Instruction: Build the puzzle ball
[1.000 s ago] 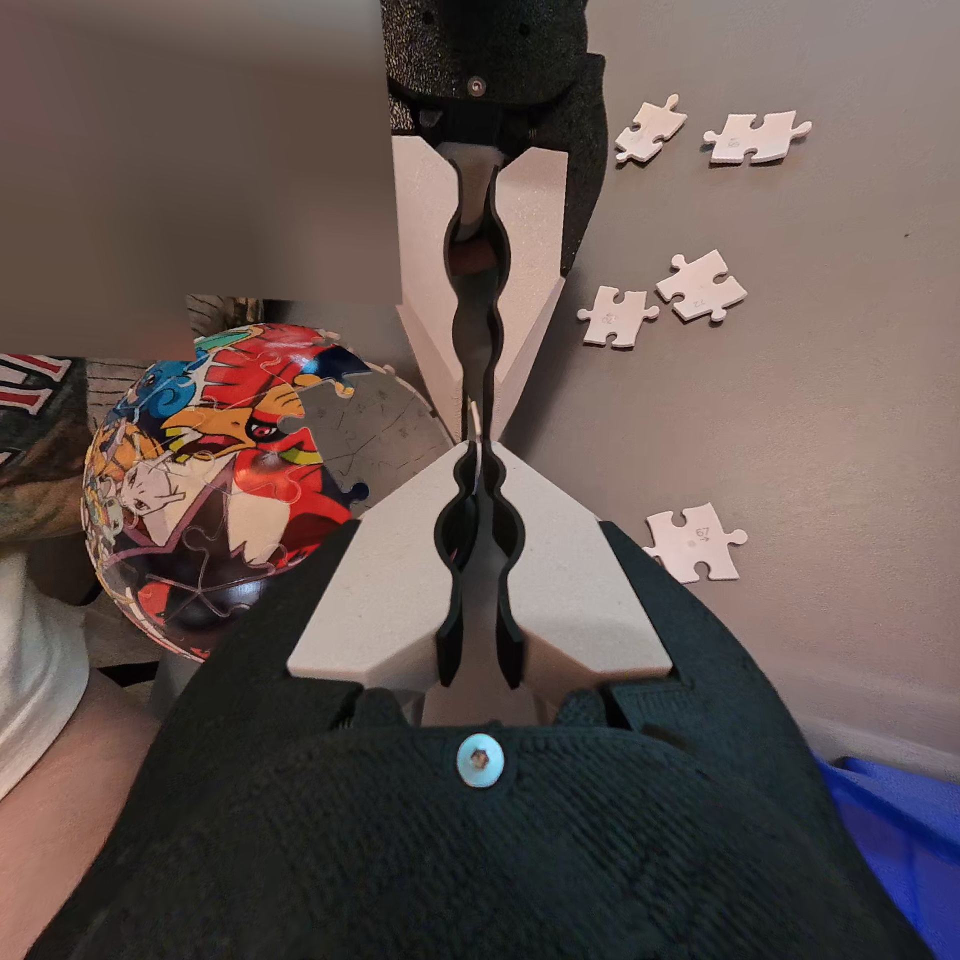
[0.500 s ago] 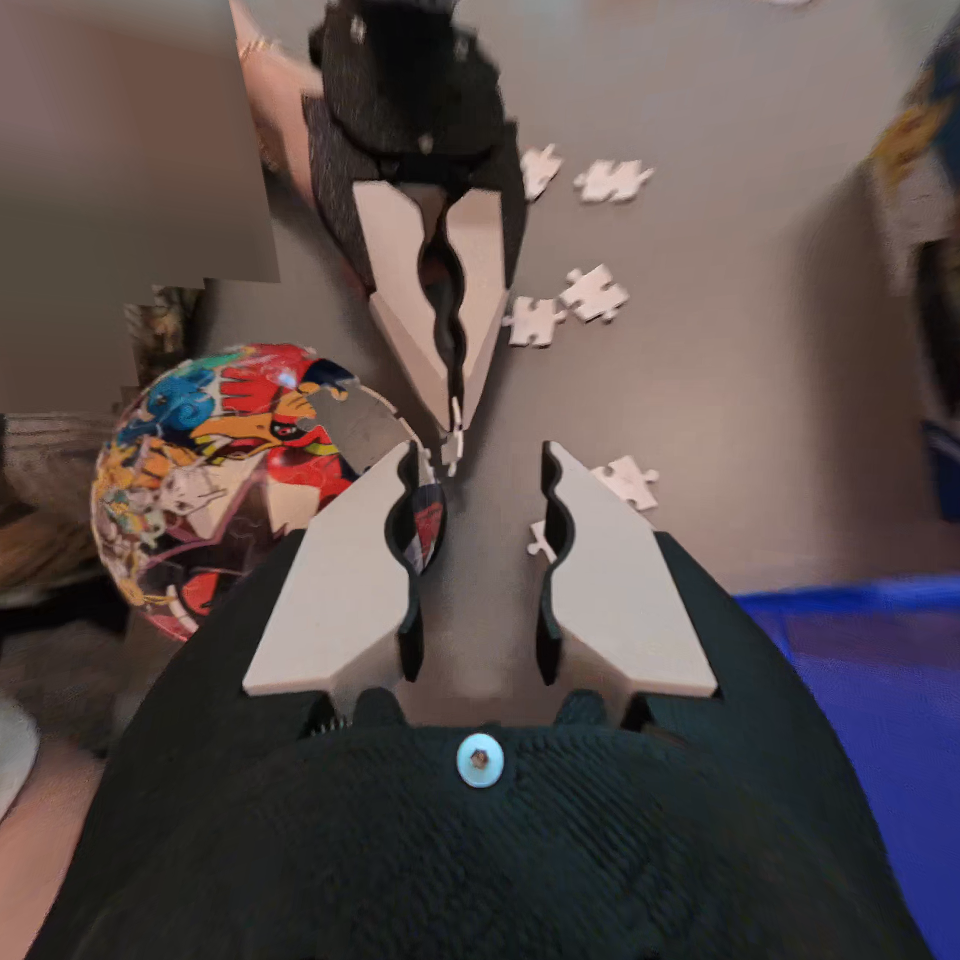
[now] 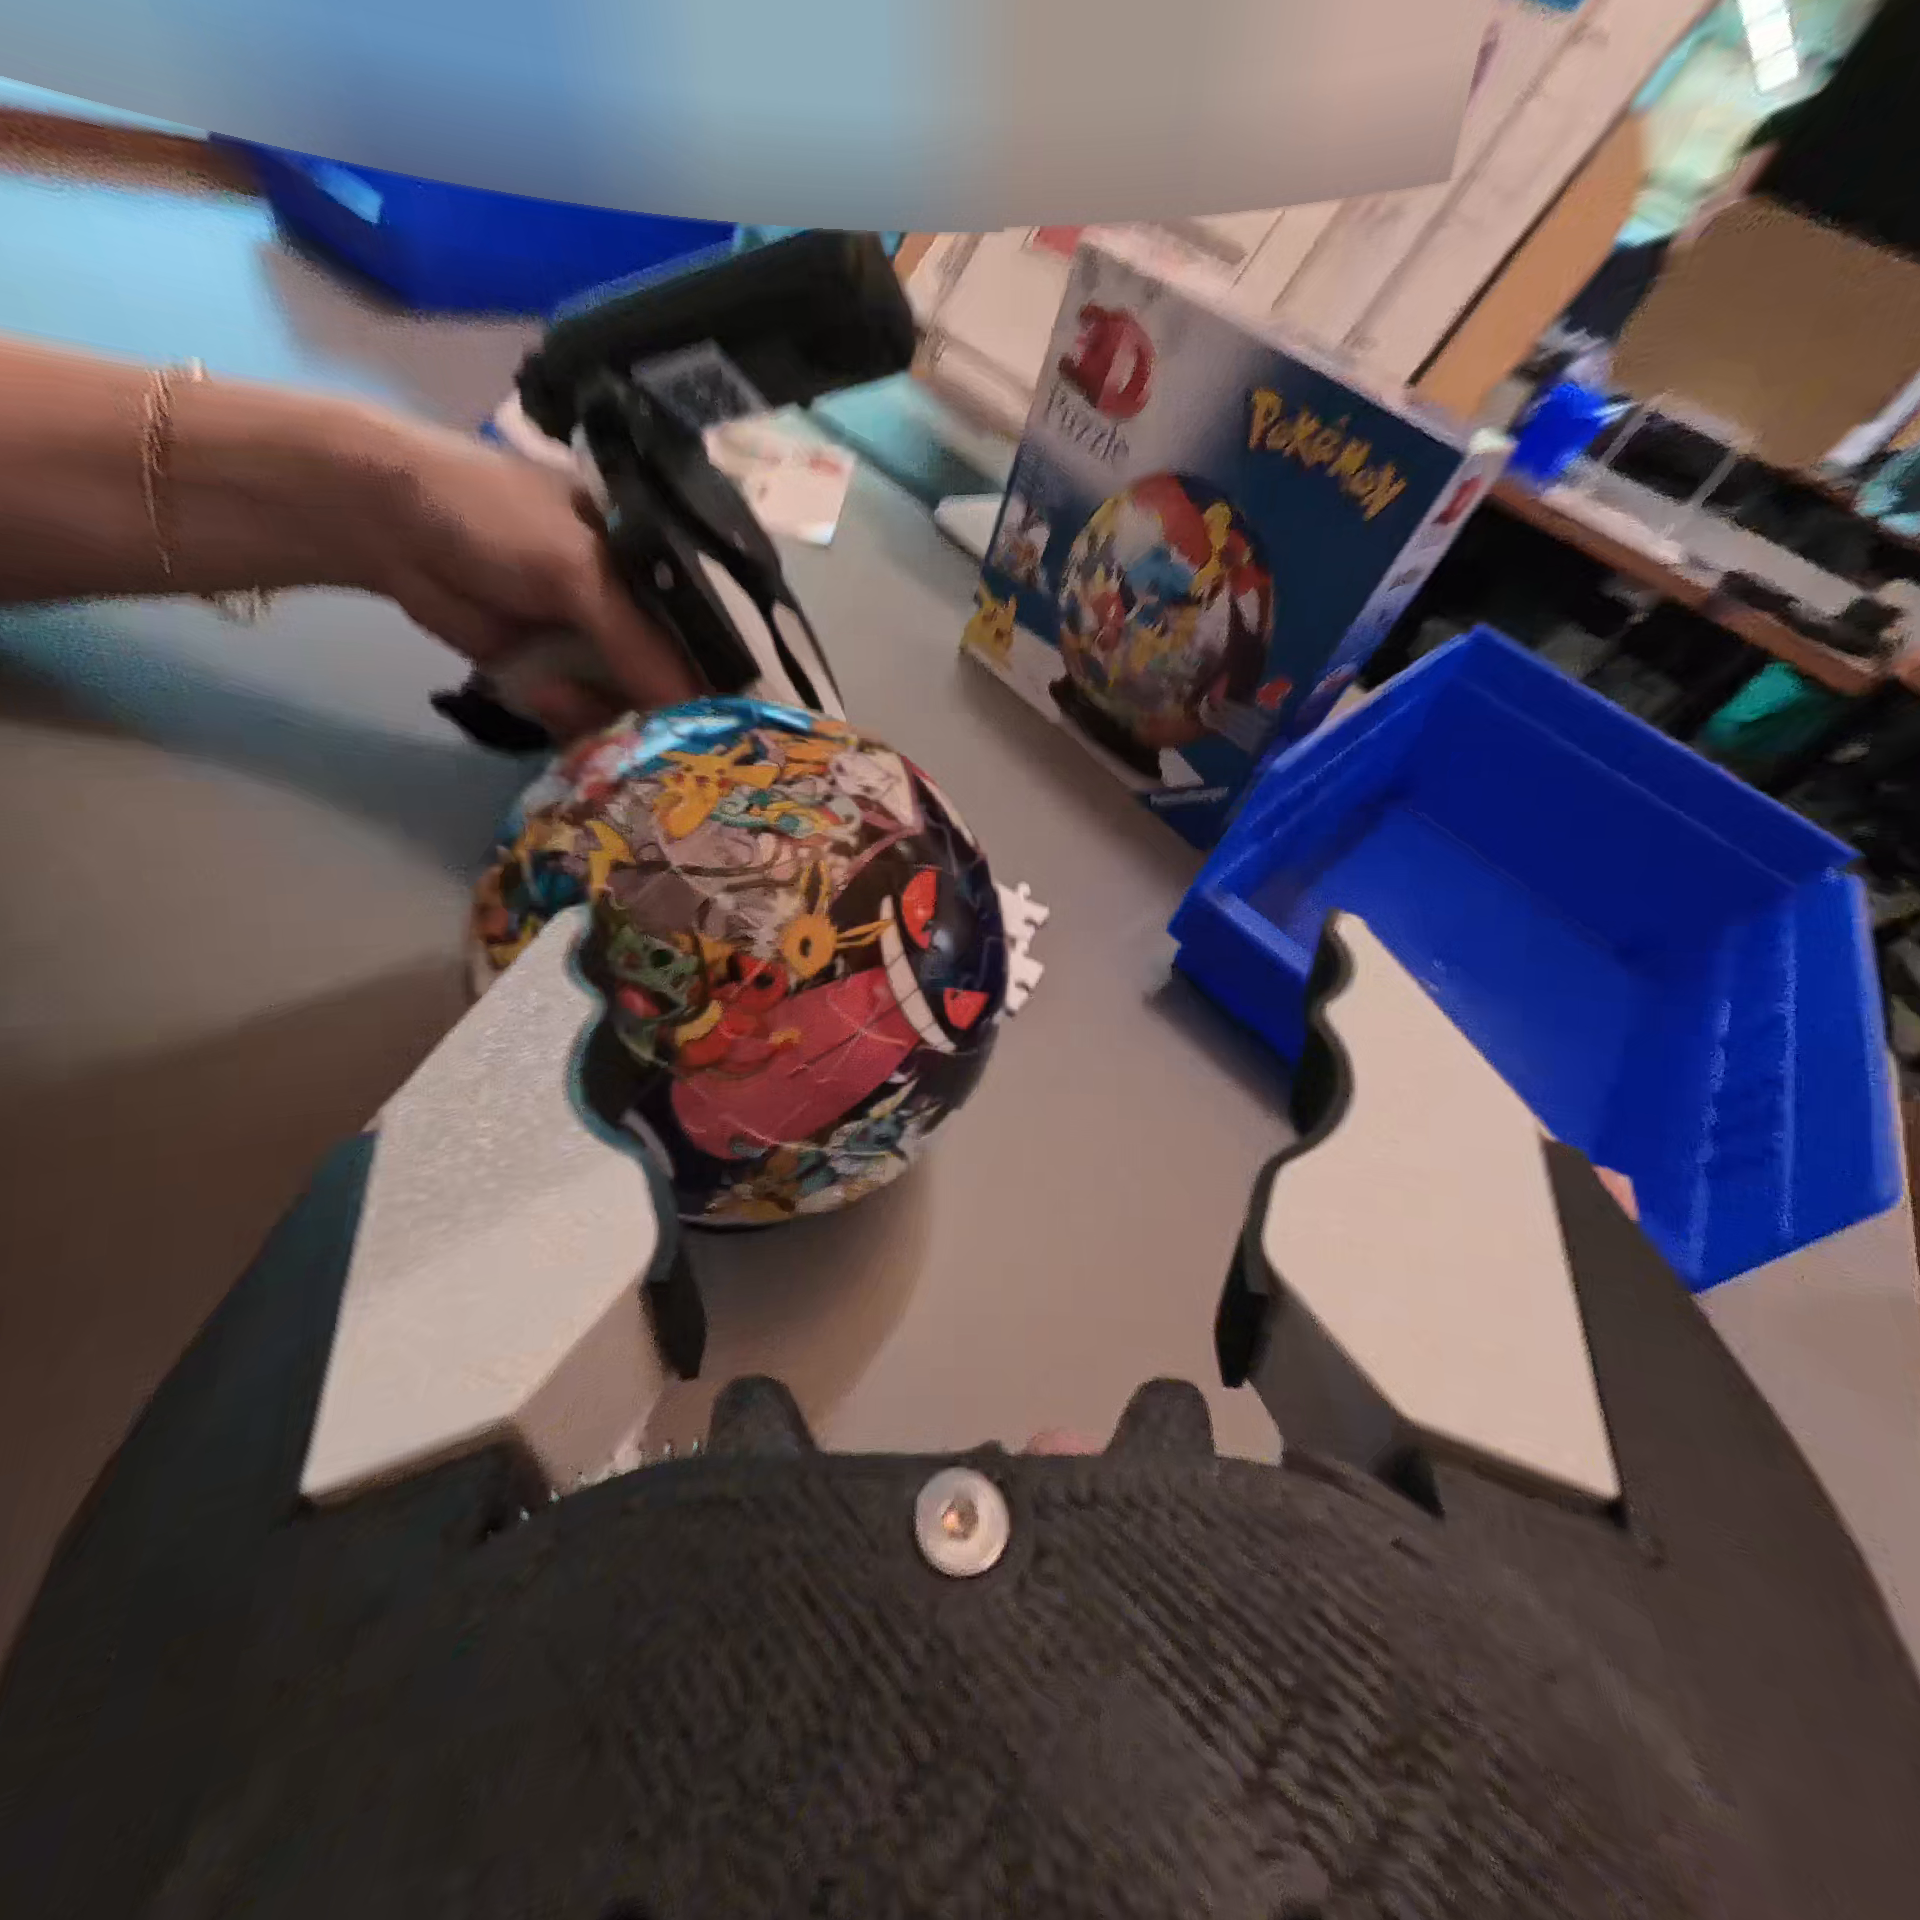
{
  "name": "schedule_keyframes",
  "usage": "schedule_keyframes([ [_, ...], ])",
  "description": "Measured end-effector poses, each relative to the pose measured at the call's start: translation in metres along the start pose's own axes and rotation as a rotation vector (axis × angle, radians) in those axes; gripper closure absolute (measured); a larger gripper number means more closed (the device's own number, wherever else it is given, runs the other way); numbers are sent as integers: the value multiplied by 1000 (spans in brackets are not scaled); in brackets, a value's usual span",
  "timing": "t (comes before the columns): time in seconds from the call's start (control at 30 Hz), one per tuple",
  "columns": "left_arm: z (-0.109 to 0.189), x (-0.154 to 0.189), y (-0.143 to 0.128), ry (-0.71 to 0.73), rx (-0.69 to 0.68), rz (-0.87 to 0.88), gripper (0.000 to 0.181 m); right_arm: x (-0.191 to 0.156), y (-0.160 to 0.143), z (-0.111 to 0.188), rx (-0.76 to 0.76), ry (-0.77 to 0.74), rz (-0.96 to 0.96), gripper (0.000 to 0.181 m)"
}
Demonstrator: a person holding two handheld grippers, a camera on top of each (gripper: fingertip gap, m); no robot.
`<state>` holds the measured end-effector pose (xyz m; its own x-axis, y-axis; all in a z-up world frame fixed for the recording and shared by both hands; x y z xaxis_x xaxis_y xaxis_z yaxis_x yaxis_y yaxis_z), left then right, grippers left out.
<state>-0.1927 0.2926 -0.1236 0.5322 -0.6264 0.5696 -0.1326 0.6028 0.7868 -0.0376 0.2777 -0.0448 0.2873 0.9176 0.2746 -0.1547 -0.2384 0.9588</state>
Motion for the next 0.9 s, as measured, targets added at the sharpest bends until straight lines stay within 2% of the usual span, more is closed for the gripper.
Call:
schedule_keyframes([
  [0.07, -1, 1, -1, -9, 3, 29, 181, -19, 4, 4, 70, -45, -34, 57],
  [0.2, -2, -2, -3, -4, 2, 37, 181, -43, 3, 8, 48, -64, 0, 53],
  [0.4, 1, -8, 1, -32, -11, -10, 181, -67, -22, -10, 37, -78, 31, 54],
  [0.5, -1, -10, 3, -85, -36, -37, 181, -71, -22, -19, 83, -125, 94, 51],
  [0.7, -7, -12, 5, -145, -73, -55, 181, -76, -27, -26, 157, -151, 69, 45],
  [0.9, -10, -14, 1, -150, -48, -22, 181, -74, -29, -28, 160, -178, 123, 51],
])
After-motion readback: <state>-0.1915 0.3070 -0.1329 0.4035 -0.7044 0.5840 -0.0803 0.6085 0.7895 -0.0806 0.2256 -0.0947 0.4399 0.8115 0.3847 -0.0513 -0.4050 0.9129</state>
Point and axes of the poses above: each gripper's, where its closed fingertips meet, z back along the fingers, y out of its top, x = y × z across the jaws, the point moved 5 cm from there along z, back along the fingers, and after that the axes turned 12 degrees about x, right-handed, at the moved point
